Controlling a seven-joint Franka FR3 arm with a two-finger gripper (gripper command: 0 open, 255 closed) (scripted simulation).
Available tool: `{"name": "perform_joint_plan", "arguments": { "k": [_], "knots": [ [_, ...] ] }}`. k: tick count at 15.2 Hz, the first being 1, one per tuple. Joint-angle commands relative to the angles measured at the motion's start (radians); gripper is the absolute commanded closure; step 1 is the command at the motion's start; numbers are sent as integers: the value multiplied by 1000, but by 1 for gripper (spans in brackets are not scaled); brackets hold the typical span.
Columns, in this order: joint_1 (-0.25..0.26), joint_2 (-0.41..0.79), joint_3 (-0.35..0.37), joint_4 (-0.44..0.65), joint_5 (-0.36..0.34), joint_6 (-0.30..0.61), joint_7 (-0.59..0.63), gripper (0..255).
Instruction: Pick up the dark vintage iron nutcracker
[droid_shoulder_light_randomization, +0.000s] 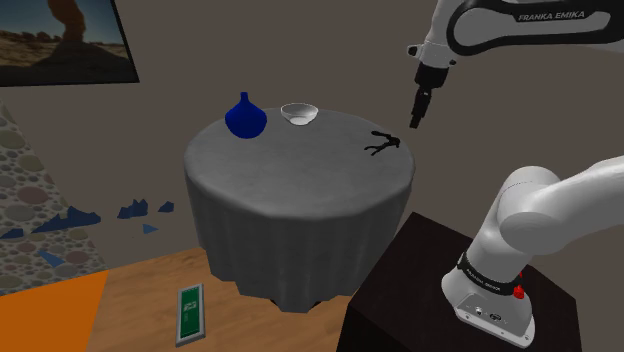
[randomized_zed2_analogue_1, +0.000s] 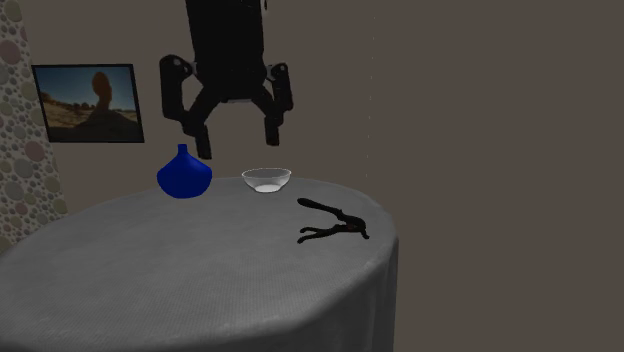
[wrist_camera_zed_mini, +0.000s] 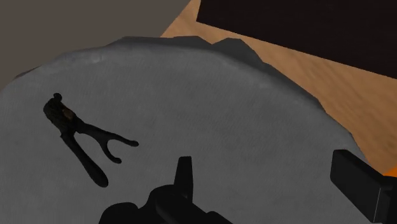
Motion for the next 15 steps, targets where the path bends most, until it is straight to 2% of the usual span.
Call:
{"name": "perform_joint_plan", "arguments": {
  "k": [1,5,9,12,15],
  "knots": [
    [6,19,-69,-12,-26,53,-95,0],
    [33,92,-212,3,-58,151,-281,0],
    [92,199,-367,52,-52,247,-476,0],
    [164,300,-496,109,-13,312,-636,0],
    [269,421,-647,181,73,367,-818,0]
  ]
}}
